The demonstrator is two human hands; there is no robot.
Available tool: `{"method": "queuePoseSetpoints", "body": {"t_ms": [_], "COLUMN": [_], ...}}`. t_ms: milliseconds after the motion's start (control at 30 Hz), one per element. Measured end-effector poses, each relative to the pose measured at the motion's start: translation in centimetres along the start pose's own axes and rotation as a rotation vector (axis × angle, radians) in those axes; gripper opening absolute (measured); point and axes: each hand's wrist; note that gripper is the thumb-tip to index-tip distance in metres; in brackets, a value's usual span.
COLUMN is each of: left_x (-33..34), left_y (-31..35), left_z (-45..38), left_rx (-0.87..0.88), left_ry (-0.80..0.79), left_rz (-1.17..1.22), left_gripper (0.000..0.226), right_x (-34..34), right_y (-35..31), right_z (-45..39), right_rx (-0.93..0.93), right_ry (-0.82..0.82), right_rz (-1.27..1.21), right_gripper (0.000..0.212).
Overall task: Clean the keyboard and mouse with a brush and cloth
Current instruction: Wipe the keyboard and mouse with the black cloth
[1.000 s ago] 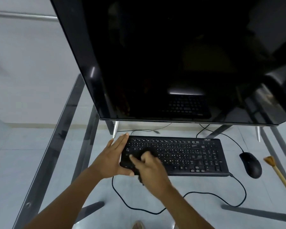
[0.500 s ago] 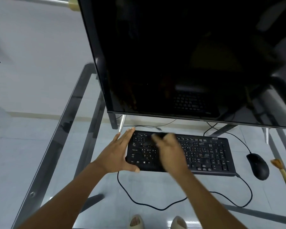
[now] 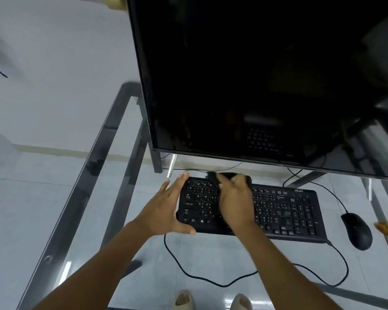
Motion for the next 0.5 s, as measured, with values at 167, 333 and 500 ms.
{"method": "queuePoseSetpoints", "body": {"t_ms": [167, 333, 500], "left_x": [0.2, 0.0, 0.2], "left_y": [-0.1, 0.2, -0.3], "left_z": [-0.1, 0.1, 0.0], "left_rx": [0.048, 0.016, -0.05], "left_ry": [0.023, 0.035, 0.017], "left_rz": [-0.003, 0.035, 0.034], "left_gripper": [0.139, 0.141, 0.147], "right_x": [0.3, 1.2, 0.3], "right_y": [-6.2, -3.0, -5.0], "right_z": [1.9, -0.9, -0.2], "right_rx": [-0.308, -0.03, -0.168], "right_ry": [-0.221, -0.059, -0.159], "right_rz": [-0.144, -0.058, -0.096], "right_gripper": [0.022, 0.027, 0.037]}}
Point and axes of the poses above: each hand's wrist, its own z-axis away from the middle knuckle, its own x-axis out of the palm, y = z × x, and after that the axes turned 14 degrees about -x, right-handed
